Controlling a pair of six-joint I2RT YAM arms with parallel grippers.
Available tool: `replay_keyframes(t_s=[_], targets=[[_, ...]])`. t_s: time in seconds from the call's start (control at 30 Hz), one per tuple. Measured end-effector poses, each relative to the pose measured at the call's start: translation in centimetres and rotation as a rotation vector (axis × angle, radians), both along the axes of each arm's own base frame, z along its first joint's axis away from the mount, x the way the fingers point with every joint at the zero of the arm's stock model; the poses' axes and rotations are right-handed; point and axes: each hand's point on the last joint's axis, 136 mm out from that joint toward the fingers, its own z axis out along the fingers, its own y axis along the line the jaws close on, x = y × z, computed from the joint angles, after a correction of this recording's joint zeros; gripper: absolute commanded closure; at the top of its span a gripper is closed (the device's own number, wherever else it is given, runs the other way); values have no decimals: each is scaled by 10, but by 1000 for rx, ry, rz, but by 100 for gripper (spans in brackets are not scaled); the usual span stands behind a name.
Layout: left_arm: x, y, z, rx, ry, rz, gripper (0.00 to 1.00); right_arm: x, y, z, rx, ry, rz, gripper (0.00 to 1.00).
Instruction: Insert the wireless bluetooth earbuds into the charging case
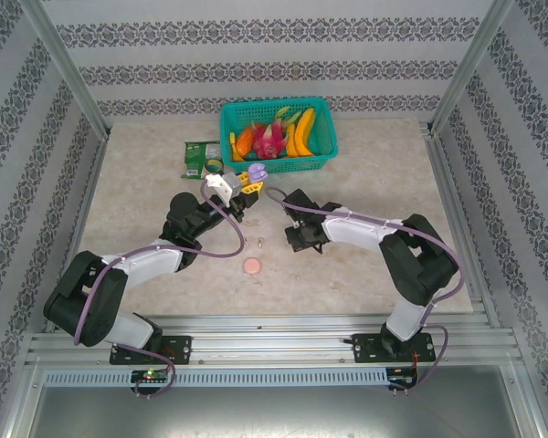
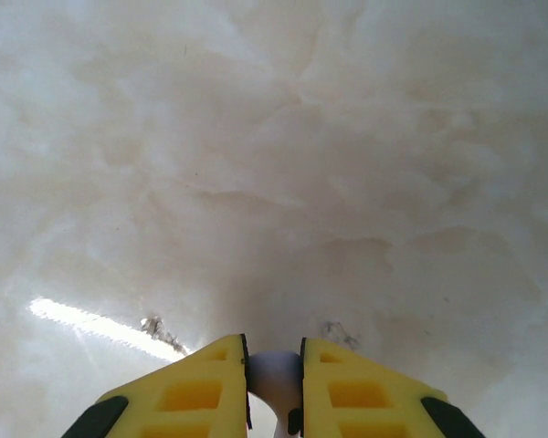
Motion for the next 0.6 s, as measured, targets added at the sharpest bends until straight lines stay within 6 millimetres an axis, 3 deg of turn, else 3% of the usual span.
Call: replay_keyframes(t_s=[0.37, 0.6], targets=[[-1, -1, 0, 1, -1, -5, 100, 11, -15, 76, 133, -161, -82, 84], [-5, -9, 2, 3, -4, -66, 100, 18, -26, 149, 246, -318, -114, 84]])
